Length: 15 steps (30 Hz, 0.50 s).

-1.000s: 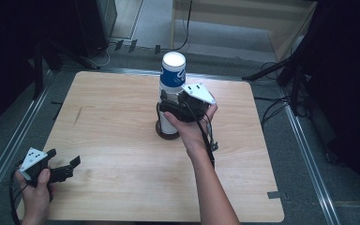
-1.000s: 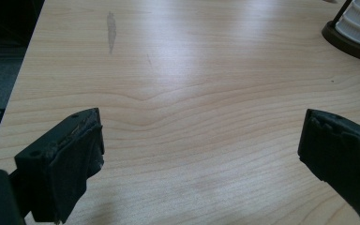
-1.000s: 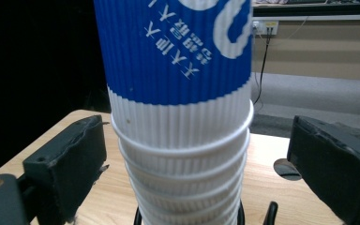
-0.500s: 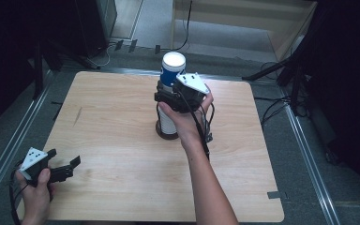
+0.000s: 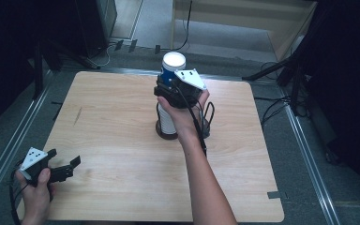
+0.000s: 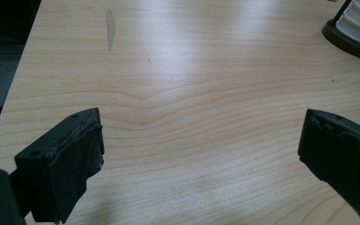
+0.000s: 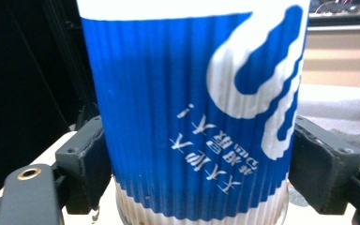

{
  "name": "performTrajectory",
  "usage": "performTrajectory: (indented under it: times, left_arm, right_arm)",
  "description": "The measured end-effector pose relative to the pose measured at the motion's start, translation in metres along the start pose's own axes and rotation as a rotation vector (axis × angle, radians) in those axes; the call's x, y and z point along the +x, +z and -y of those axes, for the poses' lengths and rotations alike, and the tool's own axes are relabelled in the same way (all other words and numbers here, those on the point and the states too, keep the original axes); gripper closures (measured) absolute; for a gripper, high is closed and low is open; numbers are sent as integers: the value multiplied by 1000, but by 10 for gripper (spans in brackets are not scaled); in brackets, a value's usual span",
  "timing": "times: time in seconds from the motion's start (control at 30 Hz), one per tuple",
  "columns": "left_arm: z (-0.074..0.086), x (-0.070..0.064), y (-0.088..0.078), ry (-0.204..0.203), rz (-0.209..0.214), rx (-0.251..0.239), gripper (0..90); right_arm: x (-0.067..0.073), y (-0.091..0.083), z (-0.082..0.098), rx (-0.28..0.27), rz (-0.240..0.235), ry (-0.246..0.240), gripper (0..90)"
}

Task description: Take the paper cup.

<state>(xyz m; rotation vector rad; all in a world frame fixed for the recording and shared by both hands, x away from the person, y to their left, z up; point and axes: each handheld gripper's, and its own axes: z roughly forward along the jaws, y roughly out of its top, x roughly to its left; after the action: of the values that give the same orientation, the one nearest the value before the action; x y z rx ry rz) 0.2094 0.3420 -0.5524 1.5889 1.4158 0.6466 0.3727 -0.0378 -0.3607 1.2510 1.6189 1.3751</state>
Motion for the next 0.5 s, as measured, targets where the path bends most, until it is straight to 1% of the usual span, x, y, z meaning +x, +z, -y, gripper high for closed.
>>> performTrajectory:
  times: [0.03, 0.33, 0.5]
  left_arm:
    - [0, 0, 0, 1, -1, 0, 14]
    - [0, 0, 0, 1, -2, 0, 14]
    - [0, 0, 0, 3, -1, 2, 14]
  right_arm:
    - [2, 0, 0, -6, 7, -17, 176]
    - [0, -1, -2, -1, 6, -16, 181]
    - [0, -1, -3, -12, 4, -23, 190]
